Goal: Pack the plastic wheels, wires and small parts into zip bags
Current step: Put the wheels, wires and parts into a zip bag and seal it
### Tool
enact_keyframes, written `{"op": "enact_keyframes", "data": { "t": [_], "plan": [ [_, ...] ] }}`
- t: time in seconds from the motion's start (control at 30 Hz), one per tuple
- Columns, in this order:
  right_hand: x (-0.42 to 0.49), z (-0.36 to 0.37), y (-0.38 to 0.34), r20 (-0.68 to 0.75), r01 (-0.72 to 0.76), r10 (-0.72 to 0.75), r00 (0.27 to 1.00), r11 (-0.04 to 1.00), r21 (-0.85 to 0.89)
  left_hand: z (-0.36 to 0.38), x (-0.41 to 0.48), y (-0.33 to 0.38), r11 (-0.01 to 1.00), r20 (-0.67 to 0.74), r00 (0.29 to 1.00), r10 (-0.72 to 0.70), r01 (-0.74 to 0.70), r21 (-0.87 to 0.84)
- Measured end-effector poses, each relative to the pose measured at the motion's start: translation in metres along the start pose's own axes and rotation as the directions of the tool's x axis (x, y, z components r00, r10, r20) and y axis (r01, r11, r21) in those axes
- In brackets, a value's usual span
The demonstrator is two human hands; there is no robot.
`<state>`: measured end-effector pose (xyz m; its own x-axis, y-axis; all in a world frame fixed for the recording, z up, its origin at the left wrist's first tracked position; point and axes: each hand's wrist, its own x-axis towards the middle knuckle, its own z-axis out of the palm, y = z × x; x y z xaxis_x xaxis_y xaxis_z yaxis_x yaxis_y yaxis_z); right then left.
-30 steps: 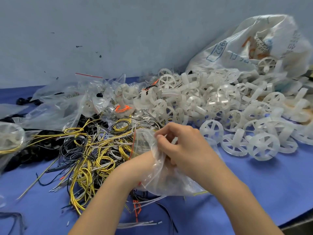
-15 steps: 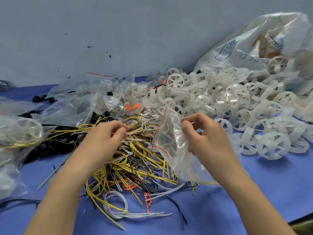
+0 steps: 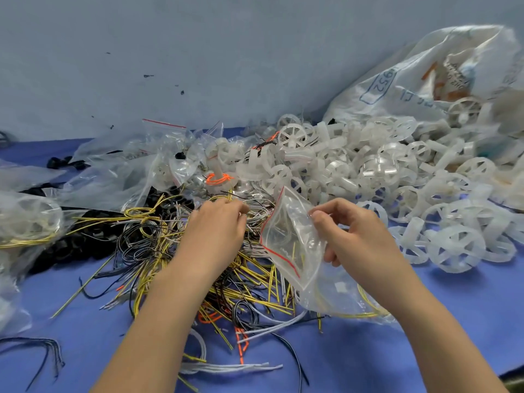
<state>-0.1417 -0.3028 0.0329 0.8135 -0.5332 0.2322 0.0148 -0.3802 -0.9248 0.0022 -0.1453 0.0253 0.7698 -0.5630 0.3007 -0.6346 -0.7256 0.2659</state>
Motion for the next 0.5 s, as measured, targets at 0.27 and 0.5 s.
{"op": "enact_keyframes", "data": {
  "t": [0.27, 0.5],
  "plan": [
    [0.006, -0.014, 0.004, 0.001, 0.006, -0.006, 1.0, 1.0, 0.014, 0.024, 0.007, 0.008, 0.994, 0.049, 0.998, -0.029, 0.024, 0.111],
    [0.008, -0.021, 0.004, -0.022, 0.012, -0.012, 1.0, 1.0, 0.011, -0.001, -0.002, 0.004, 0.996, 0.255, 0.963, 0.09, -0.091, -0.01]
  ]
}}
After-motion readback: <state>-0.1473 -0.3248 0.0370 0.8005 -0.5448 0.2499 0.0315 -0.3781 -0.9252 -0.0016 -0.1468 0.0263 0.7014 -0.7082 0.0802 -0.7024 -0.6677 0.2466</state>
